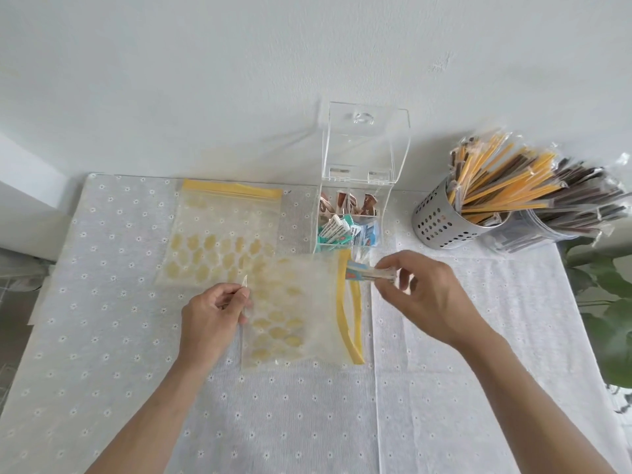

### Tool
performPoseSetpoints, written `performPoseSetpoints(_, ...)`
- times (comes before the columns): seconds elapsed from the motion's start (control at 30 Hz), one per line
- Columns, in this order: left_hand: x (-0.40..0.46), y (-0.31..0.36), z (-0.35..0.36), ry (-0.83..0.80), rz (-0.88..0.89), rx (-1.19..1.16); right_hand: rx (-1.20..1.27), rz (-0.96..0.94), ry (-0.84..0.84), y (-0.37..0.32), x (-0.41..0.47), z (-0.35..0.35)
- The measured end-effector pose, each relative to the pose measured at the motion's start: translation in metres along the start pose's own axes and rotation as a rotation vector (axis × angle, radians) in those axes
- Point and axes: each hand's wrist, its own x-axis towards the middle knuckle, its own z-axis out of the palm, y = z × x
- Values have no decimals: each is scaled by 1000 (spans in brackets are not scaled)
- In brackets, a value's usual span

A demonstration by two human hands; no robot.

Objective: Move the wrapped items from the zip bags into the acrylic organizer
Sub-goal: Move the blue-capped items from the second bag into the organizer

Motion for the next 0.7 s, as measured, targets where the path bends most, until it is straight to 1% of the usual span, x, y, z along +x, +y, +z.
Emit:
performPoseSetpoints(0.23,2,-1,0,5,-6,22,-48,89,146,-8,25,-33)
performPoseSetpoints(0.7,2,0,0,10,-7,17,-193,266,103,-30,68,-21)
